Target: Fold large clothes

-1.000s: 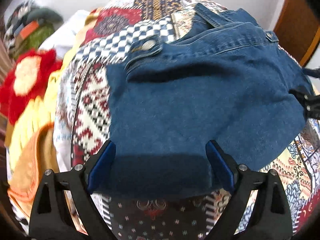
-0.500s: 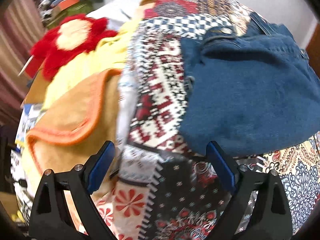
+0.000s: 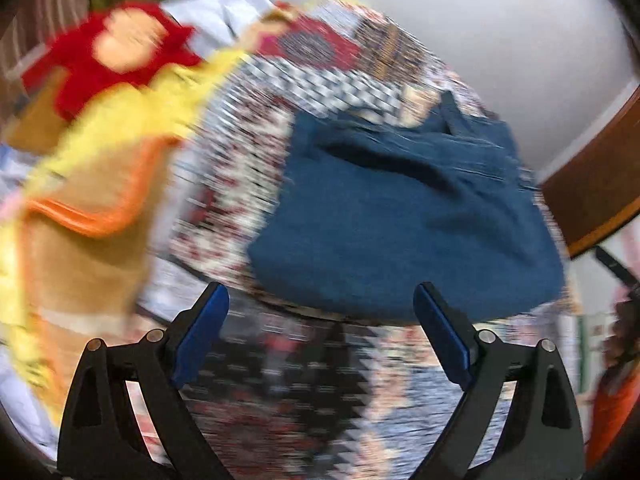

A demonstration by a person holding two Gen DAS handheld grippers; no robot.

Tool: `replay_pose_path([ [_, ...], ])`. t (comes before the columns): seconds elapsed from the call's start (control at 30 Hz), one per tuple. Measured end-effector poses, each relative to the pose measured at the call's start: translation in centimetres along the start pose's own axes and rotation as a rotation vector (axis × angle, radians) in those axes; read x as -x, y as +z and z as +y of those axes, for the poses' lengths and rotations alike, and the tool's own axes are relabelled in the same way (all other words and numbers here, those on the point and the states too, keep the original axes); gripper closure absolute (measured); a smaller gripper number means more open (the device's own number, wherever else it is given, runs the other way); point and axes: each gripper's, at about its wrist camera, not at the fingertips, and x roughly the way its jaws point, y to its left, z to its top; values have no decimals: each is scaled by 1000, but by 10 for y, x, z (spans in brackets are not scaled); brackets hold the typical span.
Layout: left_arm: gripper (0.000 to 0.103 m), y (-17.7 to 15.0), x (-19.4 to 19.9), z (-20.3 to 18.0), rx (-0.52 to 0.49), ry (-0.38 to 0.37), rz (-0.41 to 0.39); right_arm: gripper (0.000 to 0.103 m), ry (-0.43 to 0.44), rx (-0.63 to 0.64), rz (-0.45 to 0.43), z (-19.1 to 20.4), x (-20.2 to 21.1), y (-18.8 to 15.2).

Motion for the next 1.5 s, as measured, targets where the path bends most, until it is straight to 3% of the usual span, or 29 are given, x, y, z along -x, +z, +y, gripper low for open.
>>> replay_pose_path([
  [0.17, 9, -10, -41, -11, 84, -132, 84, 0, 127, 75, 47, 50, -23, -5],
  [0.3, 14, -17, -65, -6, 168, -193, 123, 0, 143, 138, 117, 72, -56, -16],
  [0.47, 14, -2, -81, 0, 227, -249, 81, 0, 158, 123, 252, 77, -105, -29],
  [0.67, 16, 15, -100, 12, 356, -310, 1, 0, 182, 127, 234, 75, -109, -31],
  [0.83, 43, 19, -98, 23, 444, -286, -62, 0, 185, 124, 237, 76, -107, -29],
  [0.87, 56, 20, -93, 24, 447, -267, -75, 0, 184, 122, 238, 76, -107, -28],
  [0.9, 67, 20, -88, 26, 446, -254, -85, 0, 180, 118, 240, 76, -105, -28],
  [1.0, 72, 23, -68, 26, 416, -256, -140, 0, 176, 97, 247, 72, -100, -25],
  [1.27, 75, 35, 27, -1, 216, -124, -366, 0, 194, 35, 197, 63, -71, -4],
  [1.5, 75, 33, 91, -28, 22, 27, -498, 0, 285, 50, 208, 116, -77, 6],
])
